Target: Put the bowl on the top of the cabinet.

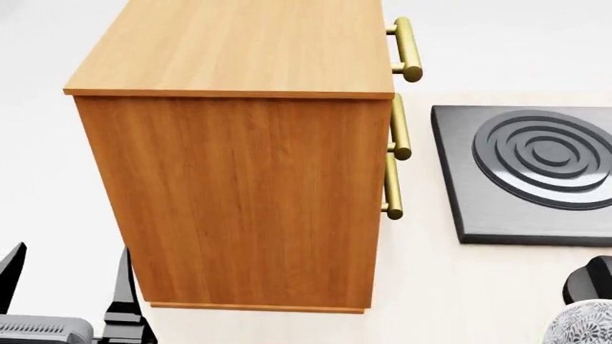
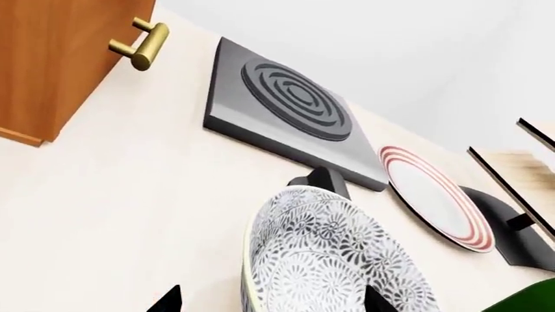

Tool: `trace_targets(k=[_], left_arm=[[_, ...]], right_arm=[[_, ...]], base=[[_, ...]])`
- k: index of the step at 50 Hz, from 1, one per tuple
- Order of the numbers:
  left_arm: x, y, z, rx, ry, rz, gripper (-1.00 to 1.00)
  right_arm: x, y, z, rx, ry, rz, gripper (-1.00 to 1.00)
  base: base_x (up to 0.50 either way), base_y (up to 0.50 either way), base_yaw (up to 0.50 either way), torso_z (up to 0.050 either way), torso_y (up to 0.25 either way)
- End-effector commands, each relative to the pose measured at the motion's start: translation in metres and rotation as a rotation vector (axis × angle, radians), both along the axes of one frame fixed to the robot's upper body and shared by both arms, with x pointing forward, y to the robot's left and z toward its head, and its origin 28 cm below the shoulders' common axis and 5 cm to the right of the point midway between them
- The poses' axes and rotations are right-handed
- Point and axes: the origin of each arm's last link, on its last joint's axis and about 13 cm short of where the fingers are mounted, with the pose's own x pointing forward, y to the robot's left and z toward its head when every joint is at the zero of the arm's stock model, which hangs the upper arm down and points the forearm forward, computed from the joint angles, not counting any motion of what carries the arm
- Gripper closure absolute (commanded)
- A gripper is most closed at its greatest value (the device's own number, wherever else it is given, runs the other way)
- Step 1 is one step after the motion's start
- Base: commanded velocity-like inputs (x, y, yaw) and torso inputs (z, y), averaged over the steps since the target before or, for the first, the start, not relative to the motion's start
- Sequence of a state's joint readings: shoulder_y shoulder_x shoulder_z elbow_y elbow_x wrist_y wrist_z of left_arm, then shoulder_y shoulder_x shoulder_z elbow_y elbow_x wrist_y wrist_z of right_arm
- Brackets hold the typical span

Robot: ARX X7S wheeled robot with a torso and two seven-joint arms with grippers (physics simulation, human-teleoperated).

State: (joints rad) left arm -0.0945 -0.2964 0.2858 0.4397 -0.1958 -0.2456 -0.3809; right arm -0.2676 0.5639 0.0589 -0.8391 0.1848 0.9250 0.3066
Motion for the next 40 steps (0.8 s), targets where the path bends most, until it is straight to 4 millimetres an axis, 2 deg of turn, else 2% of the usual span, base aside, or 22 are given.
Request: trace_targets(k=[1,40], left_arm=[[0.0002,0.0,-0.0011,-0.002,0.002,0.0,-1.0],[-0.0005,-0.0007,-0.0006,0.0,0.001,-0.002,-1.0]], right_arm=[[0.0075,-0.0006,-0.0026,-0.007,0.007,0.0,-1.0],[0.0149,-0.002,-0.0122,0.009,0.03,-0.012,-1.0]], base=[[0.0,0.0,0.0,0.0,0.0],[0.0,0.0,0.0,0.0,0.0]])
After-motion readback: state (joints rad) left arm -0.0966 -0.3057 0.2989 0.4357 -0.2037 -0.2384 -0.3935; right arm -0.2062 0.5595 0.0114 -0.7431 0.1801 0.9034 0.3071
